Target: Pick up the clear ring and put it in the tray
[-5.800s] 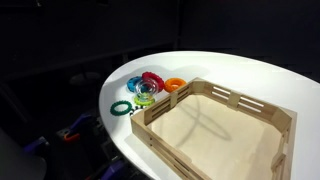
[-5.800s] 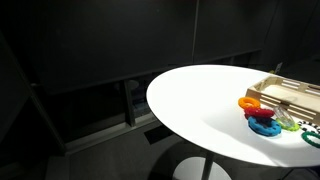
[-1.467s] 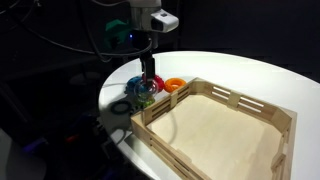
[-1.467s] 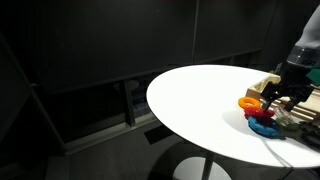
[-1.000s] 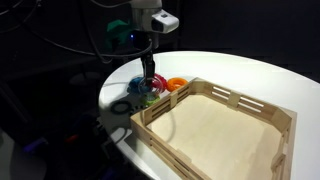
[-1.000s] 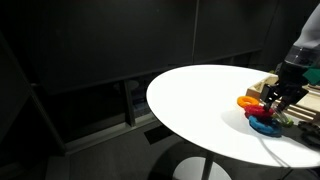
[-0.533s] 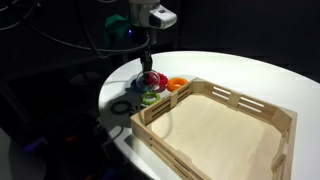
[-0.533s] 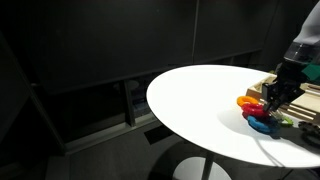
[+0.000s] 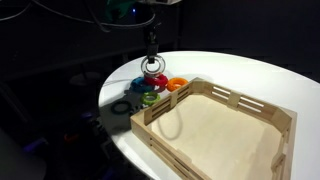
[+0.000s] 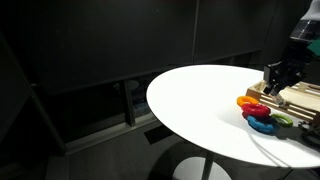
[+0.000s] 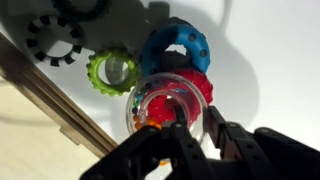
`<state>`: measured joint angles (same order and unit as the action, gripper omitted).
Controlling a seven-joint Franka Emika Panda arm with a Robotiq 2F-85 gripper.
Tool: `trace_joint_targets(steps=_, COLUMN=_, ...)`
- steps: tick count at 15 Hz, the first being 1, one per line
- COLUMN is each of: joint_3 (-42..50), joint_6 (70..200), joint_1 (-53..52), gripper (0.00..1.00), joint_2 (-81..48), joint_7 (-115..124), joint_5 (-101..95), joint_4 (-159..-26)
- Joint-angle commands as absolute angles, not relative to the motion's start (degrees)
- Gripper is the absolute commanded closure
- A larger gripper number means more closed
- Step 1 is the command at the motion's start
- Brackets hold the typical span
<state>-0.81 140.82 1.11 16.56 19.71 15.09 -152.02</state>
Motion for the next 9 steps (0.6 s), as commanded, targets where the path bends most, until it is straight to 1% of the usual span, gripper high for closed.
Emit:
trace_joint_targets(steps=1, joint_3=0.1, joint_6=137.5, joint_1=4.3, gripper=0.92, joint_2=18.5, joint_7=22.7, joint_5=13.0, joint_4=-149.6)
trace_joint_targets(steps=9, joint_3=2.9, joint_6=138.1, joint_1=11.0, gripper=0.92, joint_2=16.8, joint_7=26.7, joint_5=11.1, joint_4=-146.1)
